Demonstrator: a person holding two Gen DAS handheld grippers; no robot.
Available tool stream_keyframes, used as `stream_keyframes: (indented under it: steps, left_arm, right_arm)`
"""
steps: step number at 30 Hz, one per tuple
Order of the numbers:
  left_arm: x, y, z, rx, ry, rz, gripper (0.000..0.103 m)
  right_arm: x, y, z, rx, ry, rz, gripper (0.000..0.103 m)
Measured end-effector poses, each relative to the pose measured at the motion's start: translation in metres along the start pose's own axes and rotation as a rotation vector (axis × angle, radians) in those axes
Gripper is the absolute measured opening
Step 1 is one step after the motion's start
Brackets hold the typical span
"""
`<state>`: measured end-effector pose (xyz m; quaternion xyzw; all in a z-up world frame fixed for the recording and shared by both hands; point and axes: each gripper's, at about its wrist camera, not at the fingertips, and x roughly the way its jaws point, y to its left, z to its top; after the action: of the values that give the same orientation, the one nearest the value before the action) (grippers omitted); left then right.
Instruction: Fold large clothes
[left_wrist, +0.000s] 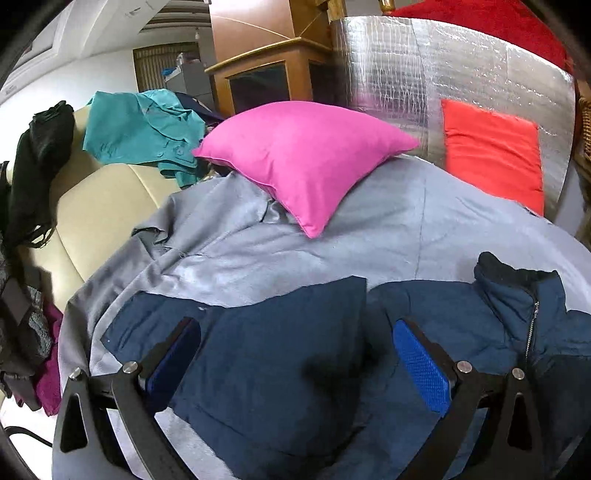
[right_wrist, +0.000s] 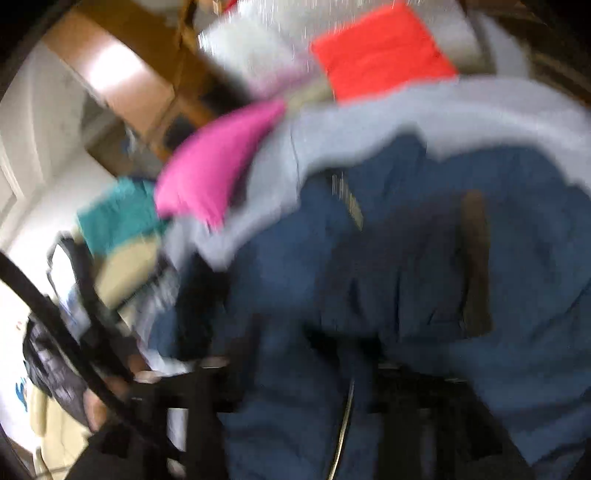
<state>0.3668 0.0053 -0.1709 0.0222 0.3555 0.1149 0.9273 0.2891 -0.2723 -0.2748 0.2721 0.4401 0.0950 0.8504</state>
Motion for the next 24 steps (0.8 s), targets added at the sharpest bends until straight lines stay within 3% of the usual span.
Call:
stream_keyframes:
  steps: [3,8,12,14,16,18,20,22,24]
  left_arm:
    - [-0.006,0.000,-0.003,0.026,-0.005,-0.033,0.103]
    - [-0.021,-0.026,-0.012,0.137,-0.036,-0.134,0.103]
    - [-0.039,-0.057,-0.022,0.210,-0.043,-0.283,0.103]
    - [-0.049,-0.074,-0.027,0.249,-0.048,-0.350,0.103]
    - [-0.060,-0.096,-0.035,0.294,-0.066,-0.403,0.103]
    - [-0.071,-0.120,-0.044,0.362,-0.084,-0.450,0.103]
    - [-0.081,-0.141,-0.054,0.419,-0.104,-0.481,0.103]
    - [-0.091,-0.164,-0.066,0.479,-0.127,-0.511,0.103]
    - [-0.098,-0.180,-0.076,0.532,-0.165,-0.494,0.103]
  right_arm:
    - [0.006,-0.002,-0.007,-0.003,0.045,0.023,0.071]
    - [-0.050,-0.026,0.001,0.009,-0.037,0.104,0.077]
    - [-0.100,-0.061,0.019,0.133,-0.263,0.070,0.078]
    - [-0.115,-0.095,0.026,0.270,-0.339,-0.016,0.078]
    - [-0.118,-0.126,0.032,0.379,-0.340,-0.160,0.077]
    - [-0.118,-0.155,0.034,0.487,-0.343,-0.244,0.076]
    - [-0.115,-0.184,0.032,0.580,-0.352,-0.249,0.074]
    - [-0.111,-0.211,0.027,0.647,-0.312,-0.246,0.067]
    - [-0.092,-0.226,0.025,0.691,-0.230,-0.195,0.067]
